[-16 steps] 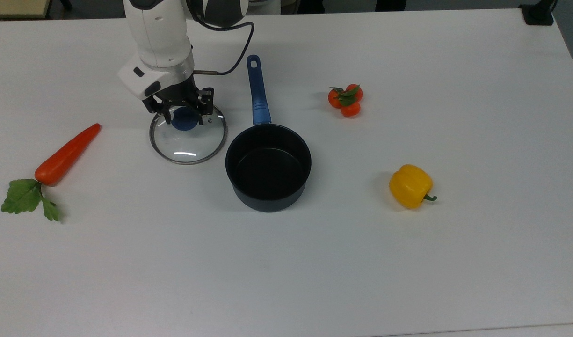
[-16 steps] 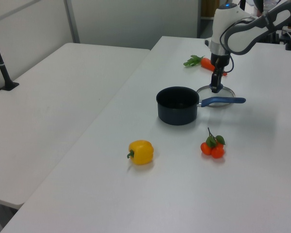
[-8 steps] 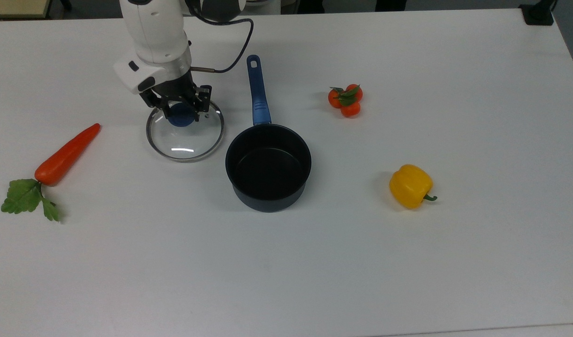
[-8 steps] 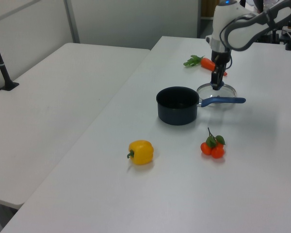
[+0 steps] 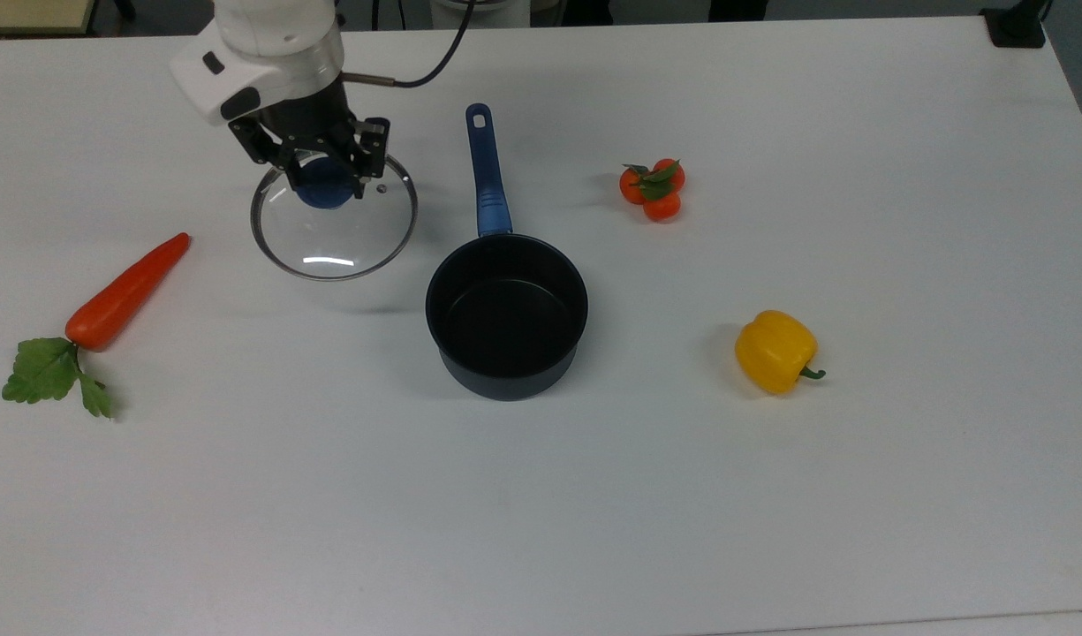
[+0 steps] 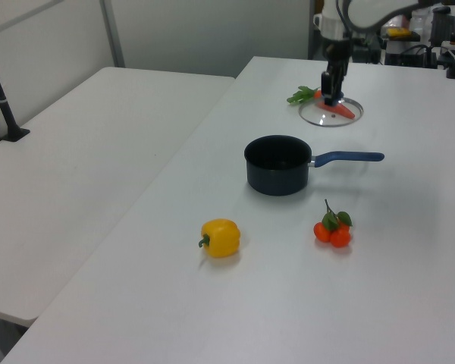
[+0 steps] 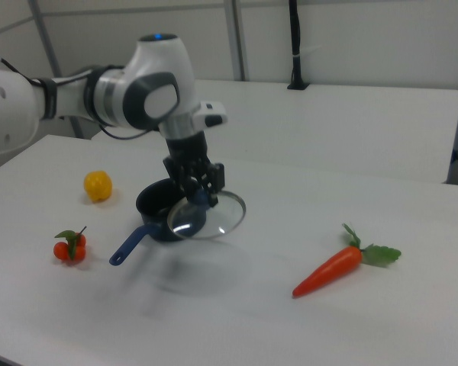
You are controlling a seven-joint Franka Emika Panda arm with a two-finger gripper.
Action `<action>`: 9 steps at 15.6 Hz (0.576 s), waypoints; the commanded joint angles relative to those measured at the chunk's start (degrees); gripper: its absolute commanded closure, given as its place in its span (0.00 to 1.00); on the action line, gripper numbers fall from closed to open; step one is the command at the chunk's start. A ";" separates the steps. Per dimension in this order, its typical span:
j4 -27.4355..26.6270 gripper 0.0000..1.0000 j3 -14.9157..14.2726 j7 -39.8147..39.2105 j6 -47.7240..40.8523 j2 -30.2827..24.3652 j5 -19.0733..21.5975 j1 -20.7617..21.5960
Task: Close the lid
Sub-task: 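Lift the glass lid and carry it over the navy saucepan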
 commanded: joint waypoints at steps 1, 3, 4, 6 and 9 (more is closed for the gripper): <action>8.91 0.58 -0.15 4.24 -5.86 3.39 -0.17 5.25; 10.84 0.58 -0.15 5.83 -6.66 4.27 -0.26 7.02; 12.25 0.58 -0.15 6.44 -6.66 4.71 -0.26 8.07; 14.88 0.58 -0.15 7.67 -6.58 7.42 -0.34 10.09; 17.09 0.58 -0.15 8.03 -5.88 11.12 -0.87 12.47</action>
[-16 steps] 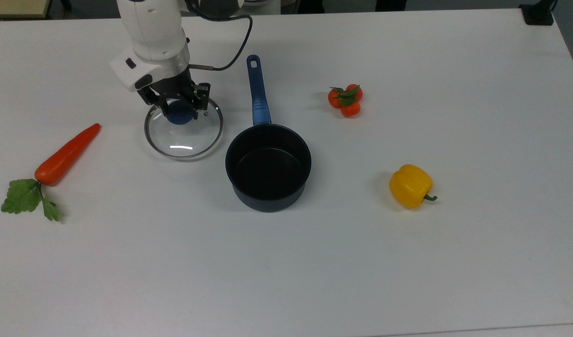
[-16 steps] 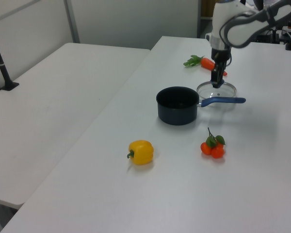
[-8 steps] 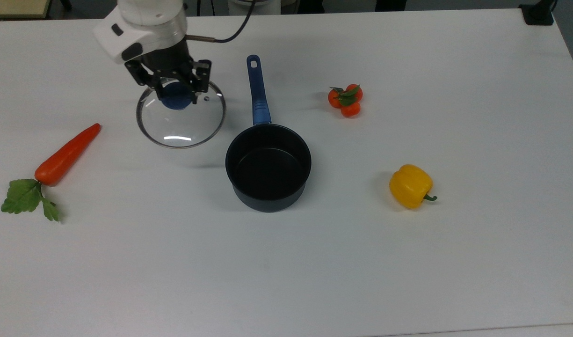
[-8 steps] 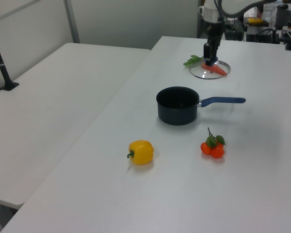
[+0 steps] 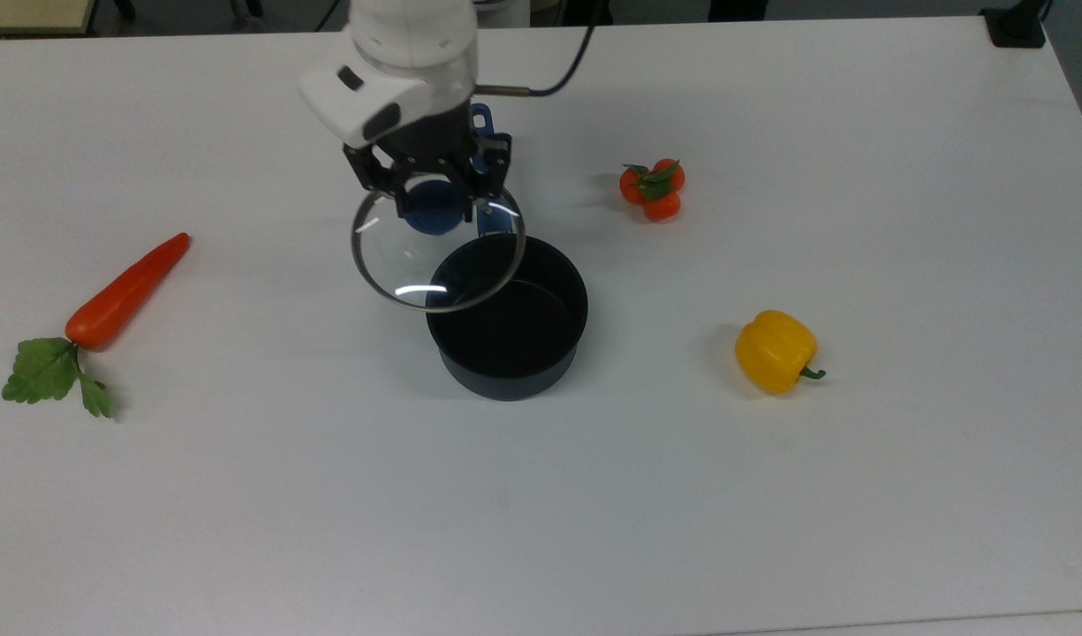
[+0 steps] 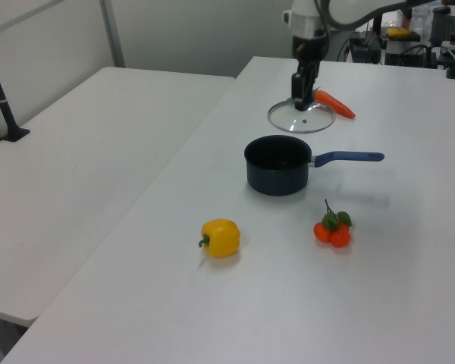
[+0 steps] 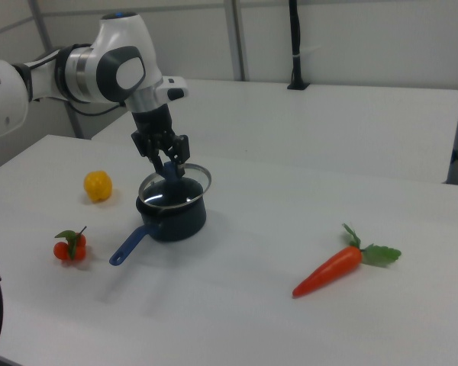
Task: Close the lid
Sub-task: 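Lift the glass lid and carry it over the navy saucepan, then lower the lid onto the saucepan rim and settle it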
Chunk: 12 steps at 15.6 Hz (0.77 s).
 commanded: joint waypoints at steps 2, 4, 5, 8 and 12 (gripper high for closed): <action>5.34 0.58 -0.52 1.35 -1.01 6.36 -1.82 3.77; 5.95 0.58 -0.52 1.35 -0.04 6.98 -1.91 4.30; 5.95 0.58 -0.52 1.26 0.13 7.15 -1.91 4.30; 6.04 0.57 -0.52 1.26 2.50 8.12 -1.91 4.39; 6.04 0.57 -0.52 1.35 3.65 9.09 -1.91 4.48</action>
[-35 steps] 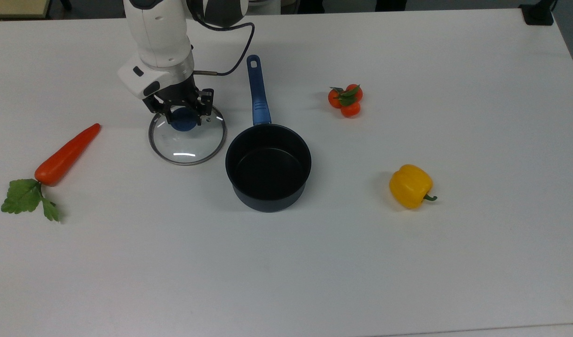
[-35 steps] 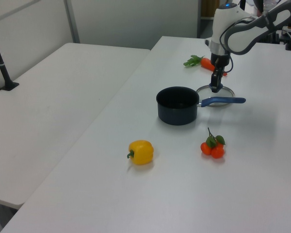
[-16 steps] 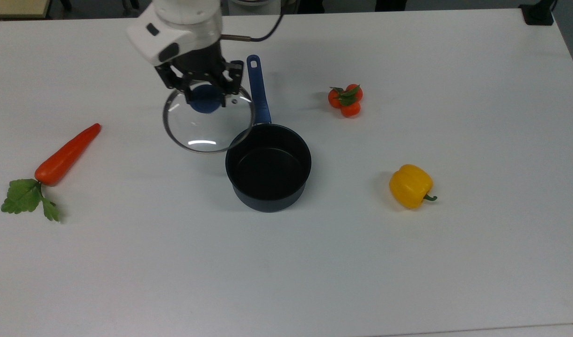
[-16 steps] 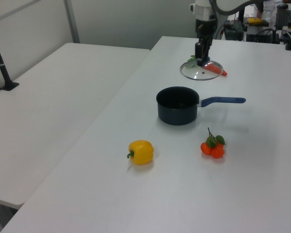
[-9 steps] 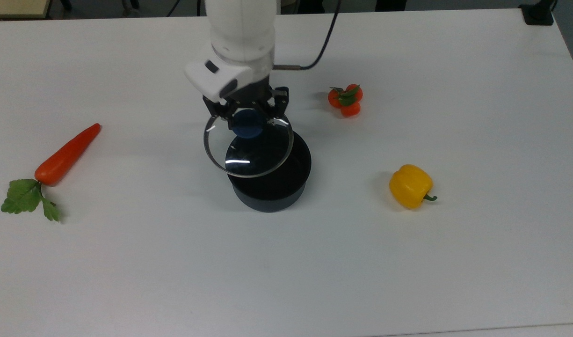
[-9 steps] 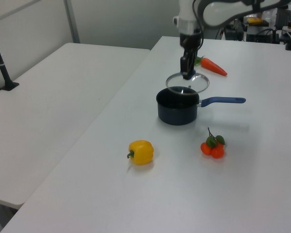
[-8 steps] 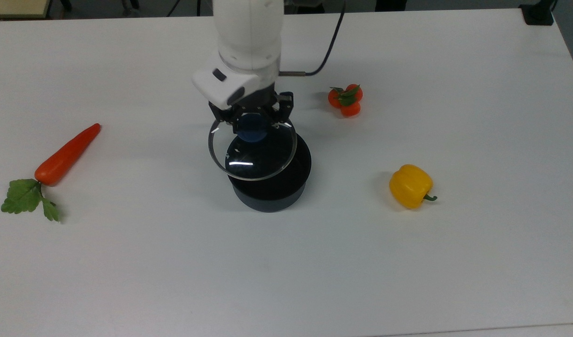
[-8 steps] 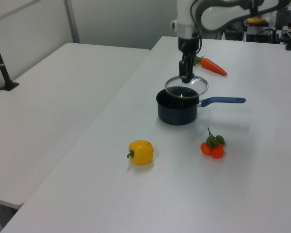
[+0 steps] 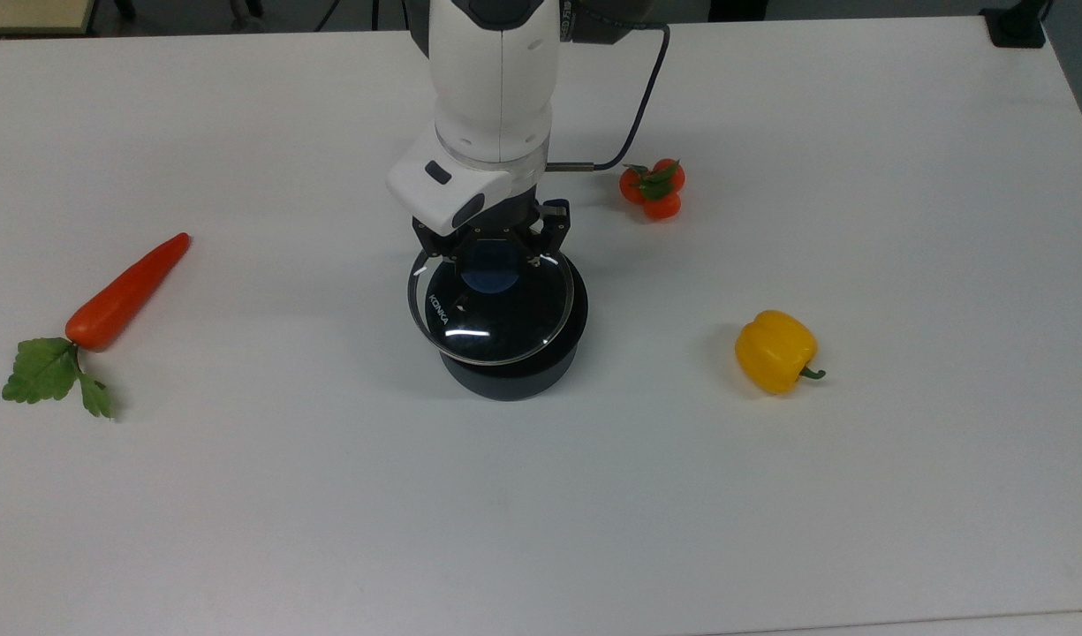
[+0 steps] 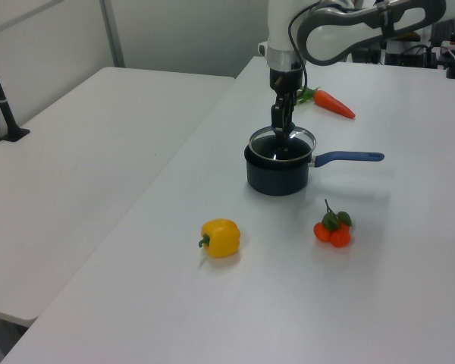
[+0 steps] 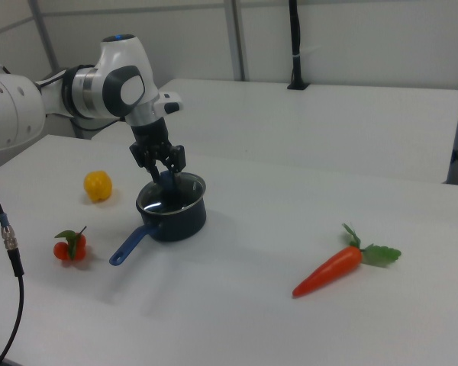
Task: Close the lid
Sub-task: 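Lower the lid onto the saucepan rim and settle it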
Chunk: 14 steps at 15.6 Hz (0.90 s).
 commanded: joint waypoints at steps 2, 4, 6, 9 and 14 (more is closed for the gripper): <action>1.31 0.57 -0.50 1.03 1.05 1.20 -0.81 1.32; 1.23 0.57 -0.50 1.03 0.96 1.20 -0.72 1.41; 1.22 0.57 -0.50 1.20 0.96 1.20 -0.72 1.49; 1.22 0.56 -0.50 1.46 1.13 1.20 -0.72 1.76; 1.14 0.56 -0.41 1.38 1.14 1.29 -0.72 1.76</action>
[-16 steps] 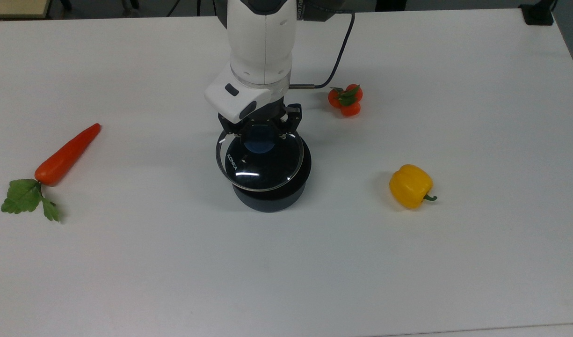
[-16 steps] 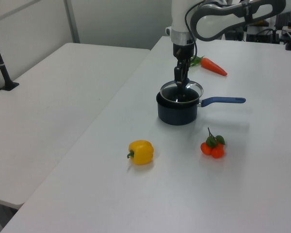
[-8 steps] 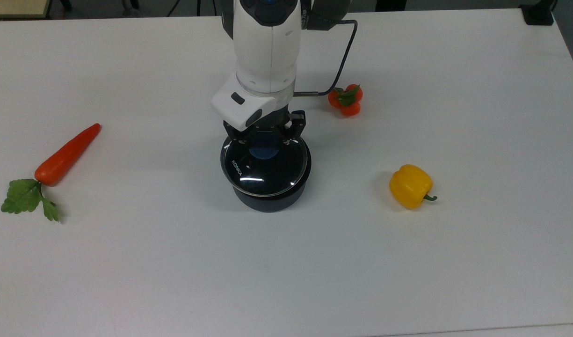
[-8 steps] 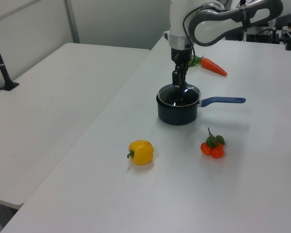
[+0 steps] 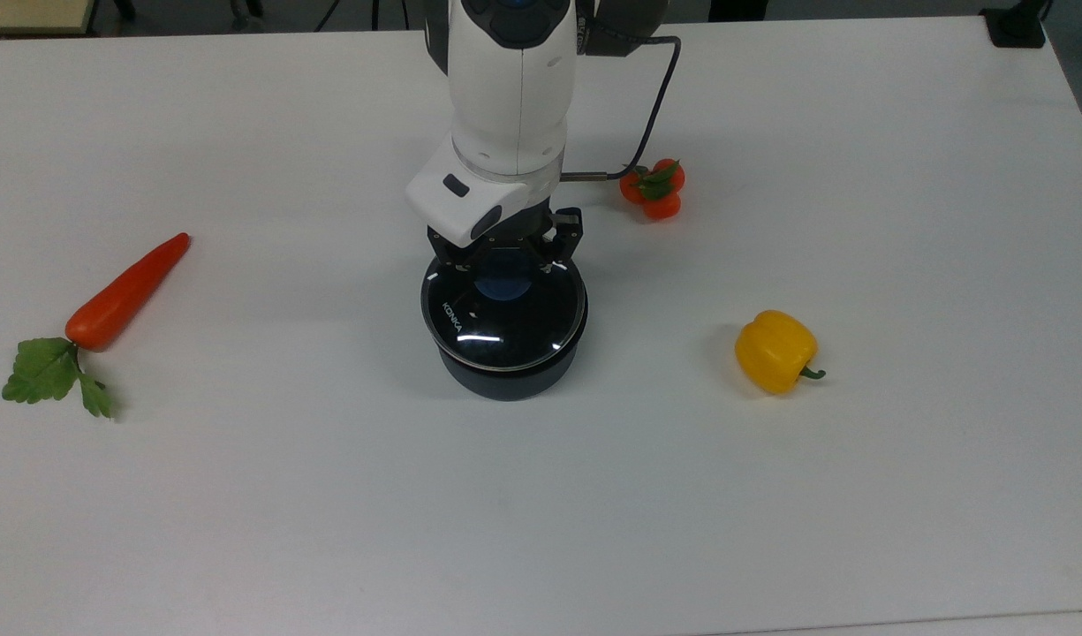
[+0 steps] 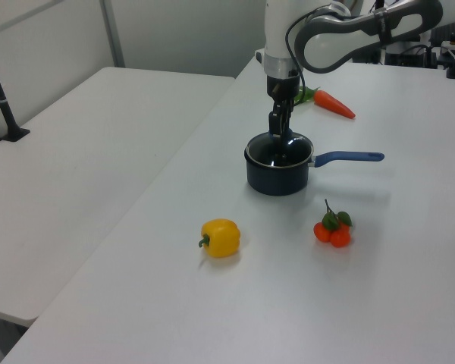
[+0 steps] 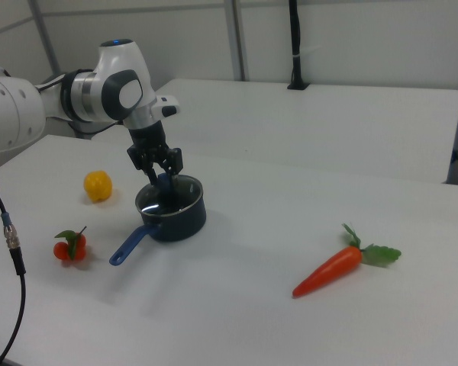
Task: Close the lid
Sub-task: 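Lower the lid onto the saucepan rim and settle it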
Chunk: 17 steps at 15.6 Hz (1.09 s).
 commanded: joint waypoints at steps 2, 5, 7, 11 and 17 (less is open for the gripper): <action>1.02 0.56 -0.41 1.35 0.44 0.38 -0.72 0.82; 0.94 0.56 -0.41 1.35 0.53 0.47 -0.72 0.82; 0.94 0.56 -0.41 1.43 1.22 0.47 -0.63 0.82; 0.76 0.56 -0.41 1.61 2.20 0.47 -0.63 0.82; 0.67 0.51 -0.32 1.61 1.67 0.38 -0.72 0.91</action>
